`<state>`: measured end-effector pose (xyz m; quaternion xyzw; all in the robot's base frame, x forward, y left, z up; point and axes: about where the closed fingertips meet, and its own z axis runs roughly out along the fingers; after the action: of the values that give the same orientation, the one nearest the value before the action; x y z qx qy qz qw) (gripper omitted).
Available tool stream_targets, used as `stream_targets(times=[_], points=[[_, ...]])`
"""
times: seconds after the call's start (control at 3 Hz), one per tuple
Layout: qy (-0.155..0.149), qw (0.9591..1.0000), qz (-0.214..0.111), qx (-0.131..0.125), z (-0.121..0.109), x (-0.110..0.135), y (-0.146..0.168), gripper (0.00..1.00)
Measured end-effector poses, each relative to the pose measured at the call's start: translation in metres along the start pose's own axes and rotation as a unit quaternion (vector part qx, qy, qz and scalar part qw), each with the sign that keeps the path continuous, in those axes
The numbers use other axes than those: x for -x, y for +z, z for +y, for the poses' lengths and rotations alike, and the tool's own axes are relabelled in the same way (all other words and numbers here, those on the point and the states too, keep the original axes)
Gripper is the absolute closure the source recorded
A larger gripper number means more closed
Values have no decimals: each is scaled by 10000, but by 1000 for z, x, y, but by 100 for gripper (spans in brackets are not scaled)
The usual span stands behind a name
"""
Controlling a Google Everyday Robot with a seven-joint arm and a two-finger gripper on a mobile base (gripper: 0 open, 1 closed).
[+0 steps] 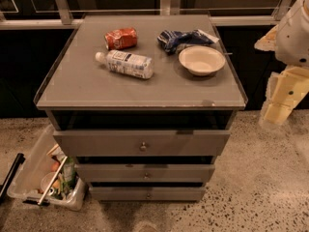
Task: Open top drawer
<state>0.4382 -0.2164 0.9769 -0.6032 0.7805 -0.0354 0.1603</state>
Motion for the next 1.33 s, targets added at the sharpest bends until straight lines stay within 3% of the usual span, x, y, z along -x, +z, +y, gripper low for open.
stream_targets(times=[0.33,0.67,1.33], points=[[-1,10000,-1,-1,0,0,0,0],[-127,9999,-81,62,14,7,9,0],[-510,9964,-603,306,54,14,55,0]])
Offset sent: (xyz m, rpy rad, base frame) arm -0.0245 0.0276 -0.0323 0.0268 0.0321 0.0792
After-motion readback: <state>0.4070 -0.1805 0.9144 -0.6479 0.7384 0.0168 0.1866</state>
